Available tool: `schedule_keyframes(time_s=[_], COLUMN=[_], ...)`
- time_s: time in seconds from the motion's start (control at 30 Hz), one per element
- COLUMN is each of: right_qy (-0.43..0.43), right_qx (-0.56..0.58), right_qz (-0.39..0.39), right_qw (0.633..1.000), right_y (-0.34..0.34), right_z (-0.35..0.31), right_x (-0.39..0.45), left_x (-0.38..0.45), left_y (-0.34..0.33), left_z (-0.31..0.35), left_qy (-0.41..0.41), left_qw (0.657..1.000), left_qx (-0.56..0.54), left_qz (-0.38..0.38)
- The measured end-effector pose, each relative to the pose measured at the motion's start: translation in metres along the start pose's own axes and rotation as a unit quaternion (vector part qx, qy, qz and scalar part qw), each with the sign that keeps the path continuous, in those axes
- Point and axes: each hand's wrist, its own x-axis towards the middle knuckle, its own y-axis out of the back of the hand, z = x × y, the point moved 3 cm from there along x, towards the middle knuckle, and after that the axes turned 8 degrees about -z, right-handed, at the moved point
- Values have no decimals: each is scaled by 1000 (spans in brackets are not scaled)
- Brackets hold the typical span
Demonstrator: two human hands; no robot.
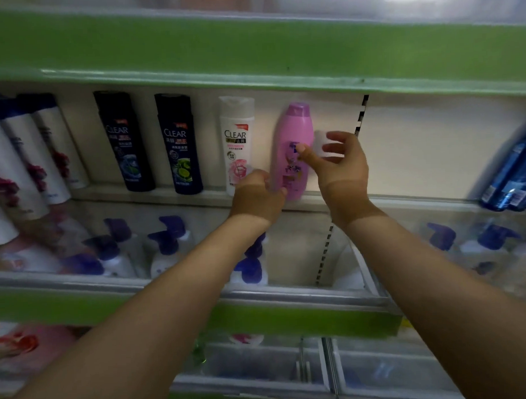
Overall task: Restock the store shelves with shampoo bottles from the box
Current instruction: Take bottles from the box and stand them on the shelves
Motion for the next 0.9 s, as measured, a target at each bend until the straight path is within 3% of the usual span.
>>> schedule_keyframes(time_s=[0.1,0.2,0.43,0.67,0.9], right_qy=[3,-15,-31,-93,-170], right_qx=[35,54,93,97,89], right_qz=[25,3,-64,-123,-112], right_qw=[999,998,993,983,975], right_y=[-10,-27,-67,-118,-188], right_z=[-14,-30,-73,-91,-80], right_x=[-26,-52,-130,-225,-321], left_x=[-28,-57,-135,-207,-265], left_y=[16,36,106,179,245], left_z=[5,8,-1,-60,-152], left_qy=[0,-2,-38,-18,3], left_qw=[1000,997,994,995,999], left_qx=[-6,-64,-77,-82,-32], left_qz=[25,46,70,59,2])
